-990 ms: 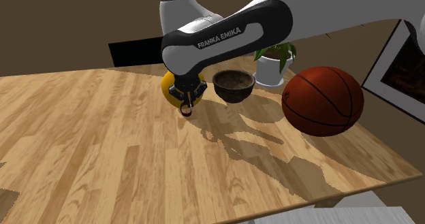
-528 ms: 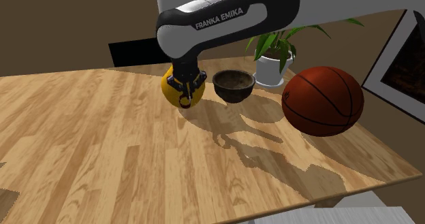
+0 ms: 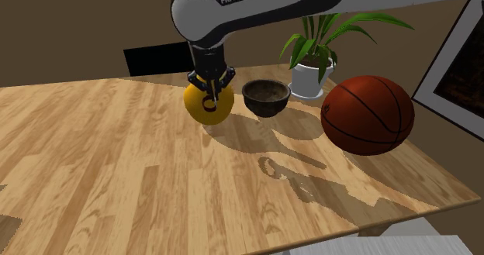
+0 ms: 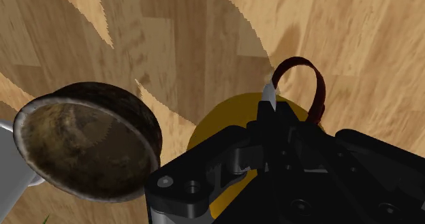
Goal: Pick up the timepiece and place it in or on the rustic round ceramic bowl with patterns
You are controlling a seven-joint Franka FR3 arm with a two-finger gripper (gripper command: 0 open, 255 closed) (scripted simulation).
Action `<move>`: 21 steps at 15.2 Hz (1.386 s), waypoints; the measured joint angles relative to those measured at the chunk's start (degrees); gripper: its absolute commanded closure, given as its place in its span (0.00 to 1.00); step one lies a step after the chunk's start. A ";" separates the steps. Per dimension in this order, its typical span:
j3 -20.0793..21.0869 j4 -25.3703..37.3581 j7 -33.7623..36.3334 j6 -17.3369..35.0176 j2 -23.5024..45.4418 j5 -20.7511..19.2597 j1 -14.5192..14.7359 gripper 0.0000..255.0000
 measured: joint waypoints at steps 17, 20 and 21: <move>-2.52 10.33 -12.18 -6.98 1.50 1.84 -6.56 1.00; -3.26 11.18 -15.50 -7.13 1.71 2.40 -8.88 1.00; -3.63 12.64 -16.71 -7.63 2.55 2.30 -9.40 1.00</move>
